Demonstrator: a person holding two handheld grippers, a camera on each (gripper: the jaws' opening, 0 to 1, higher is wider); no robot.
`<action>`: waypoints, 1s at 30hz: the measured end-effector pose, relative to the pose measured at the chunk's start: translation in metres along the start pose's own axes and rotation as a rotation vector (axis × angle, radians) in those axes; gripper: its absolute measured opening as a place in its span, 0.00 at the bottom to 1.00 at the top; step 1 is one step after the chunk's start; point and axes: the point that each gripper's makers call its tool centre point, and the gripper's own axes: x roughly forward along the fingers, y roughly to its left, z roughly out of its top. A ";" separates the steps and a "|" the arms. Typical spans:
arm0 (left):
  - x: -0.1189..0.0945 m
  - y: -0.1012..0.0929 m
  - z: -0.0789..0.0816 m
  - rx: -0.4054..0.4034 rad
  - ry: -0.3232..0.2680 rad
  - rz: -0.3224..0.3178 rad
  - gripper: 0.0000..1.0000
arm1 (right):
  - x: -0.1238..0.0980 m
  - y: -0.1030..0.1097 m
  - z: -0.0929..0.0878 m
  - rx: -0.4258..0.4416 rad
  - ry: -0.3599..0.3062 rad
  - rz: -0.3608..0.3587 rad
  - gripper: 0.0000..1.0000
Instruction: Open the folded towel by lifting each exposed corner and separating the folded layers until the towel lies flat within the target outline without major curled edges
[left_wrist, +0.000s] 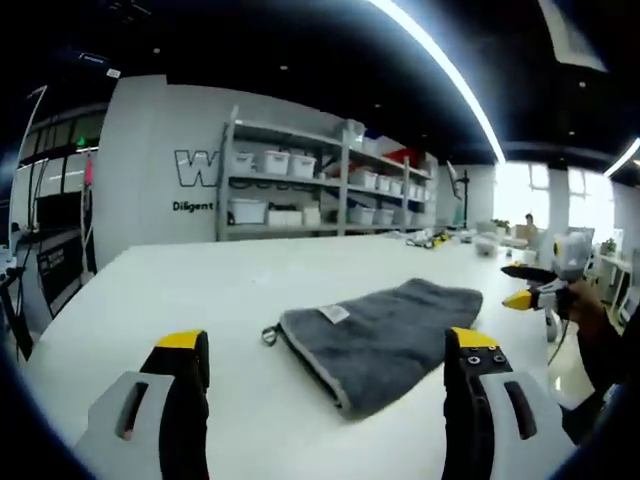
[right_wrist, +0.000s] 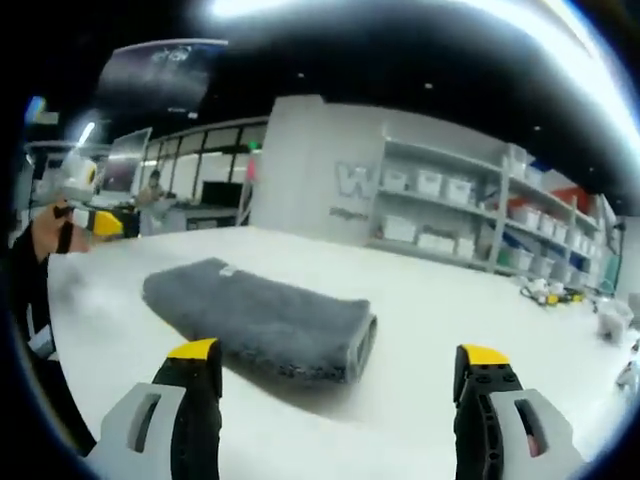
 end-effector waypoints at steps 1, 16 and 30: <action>-0.003 0.005 0.000 0.001 -0.007 0.015 0.96 | -0.001 0.000 0.002 0.007 -0.008 0.000 0.95; -0.021 0.034 0.002 0.021 -0.046 0.101 0.86 | -0.007 -0.021 0.007 -0.010 -0.010 -0.054 0.86; -0.007 0.010 -0.027 0.000 0.061 -0.015 0.75 | 0.001 -0.027 0.002 -0.027 0.059 -0.057 0.68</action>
